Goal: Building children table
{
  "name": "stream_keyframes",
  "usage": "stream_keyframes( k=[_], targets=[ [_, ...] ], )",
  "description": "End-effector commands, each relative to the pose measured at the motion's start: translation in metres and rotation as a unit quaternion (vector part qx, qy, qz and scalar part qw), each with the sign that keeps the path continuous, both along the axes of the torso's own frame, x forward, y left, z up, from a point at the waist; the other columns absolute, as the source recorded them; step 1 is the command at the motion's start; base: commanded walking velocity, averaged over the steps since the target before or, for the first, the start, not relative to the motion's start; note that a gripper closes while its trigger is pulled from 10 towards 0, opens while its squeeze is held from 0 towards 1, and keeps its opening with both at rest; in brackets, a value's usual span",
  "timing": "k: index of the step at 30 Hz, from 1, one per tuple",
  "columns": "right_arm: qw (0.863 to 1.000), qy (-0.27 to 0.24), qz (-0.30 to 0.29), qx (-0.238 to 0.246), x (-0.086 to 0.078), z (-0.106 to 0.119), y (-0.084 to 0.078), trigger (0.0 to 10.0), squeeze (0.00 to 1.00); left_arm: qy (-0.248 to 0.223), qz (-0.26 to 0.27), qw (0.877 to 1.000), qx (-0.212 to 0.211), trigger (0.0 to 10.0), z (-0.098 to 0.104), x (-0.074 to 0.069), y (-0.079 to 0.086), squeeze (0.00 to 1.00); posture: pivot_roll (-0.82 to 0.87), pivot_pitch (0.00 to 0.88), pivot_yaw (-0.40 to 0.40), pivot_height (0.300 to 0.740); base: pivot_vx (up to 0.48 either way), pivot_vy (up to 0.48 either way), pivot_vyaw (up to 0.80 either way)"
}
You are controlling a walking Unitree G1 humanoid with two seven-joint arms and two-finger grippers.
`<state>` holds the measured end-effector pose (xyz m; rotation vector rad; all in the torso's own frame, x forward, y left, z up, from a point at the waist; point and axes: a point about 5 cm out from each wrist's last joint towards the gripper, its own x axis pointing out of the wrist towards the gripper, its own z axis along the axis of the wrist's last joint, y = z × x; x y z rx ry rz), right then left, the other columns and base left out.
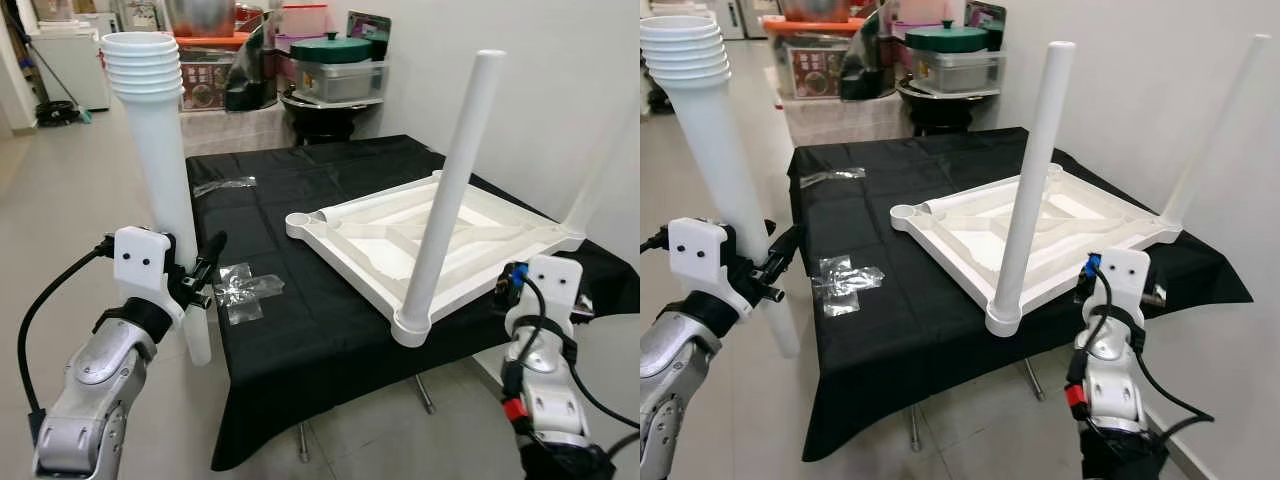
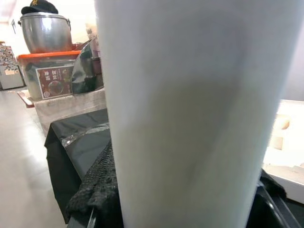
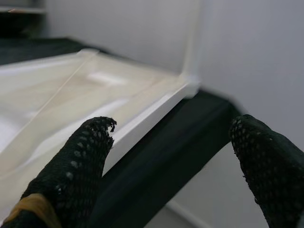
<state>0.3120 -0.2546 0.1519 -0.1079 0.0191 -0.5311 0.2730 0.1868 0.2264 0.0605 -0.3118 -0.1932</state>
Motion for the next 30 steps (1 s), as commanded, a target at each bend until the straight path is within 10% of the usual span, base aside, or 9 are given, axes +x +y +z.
stream_keyframes(
  k=[1, 9, 19, 23, 30],
  targets=[
    [0.999, -0.009, 0.032, 0.024, -0.002, 0.001, 0.006, 10.0, 0.0, 0.0, 0.009, 1.0, 0.002, 10.0, -0.002, 0.001, 0.002, 0.0, 0.03, 0.0, -0.031, 0.74, 0.0, 0.0, 0.0],
    [0.959, -0.036, 0.281, 0.023, -0.033, 0.011, 0.027, 10.0, 0.0, 0.008, 0.006, 1.0, 0.0, 10.0, -0.006, 0.001, 0.002, 0.0, 0.0, 0.0, -0.021, 0.74, 0.0, 0.0, 0.0],
    [0.949, 0.015, 0.312, -0.046, -0.041, 0.016, -0.002, 10.0, 0.0, 0.01, 0.005, 1.0, 0.001, 10.0, -0.007, 0.004, 0.003, 0.0, -0.01, 0.0, -0.02, 0.74, 0.0, 0.0, 0.0],
    [0.946, -0.006, 0.324, -0.02, -0.028, 0.022, 0.014, 10.0, 0.0, 0.011, 0.003, 1.0, -0.002, 10.0, -0.008, 0.005, -0.001, 0.0, 0.0, 0.0, -0.024, 0.74, 0.0, 0.0, 0.0],
    [0.882, 0.023, 0.47, 0.011, -0.034, 0.007, 0.072, 10.0, 0.0, 0.015, 0.011, 1.0, 0.002, 10.0, -0.01, 0.002, 0.004, 0.0, 0.03, 0.0, -0.039, 0.74, 0.0, 0.0, 0.0]
  ],
)
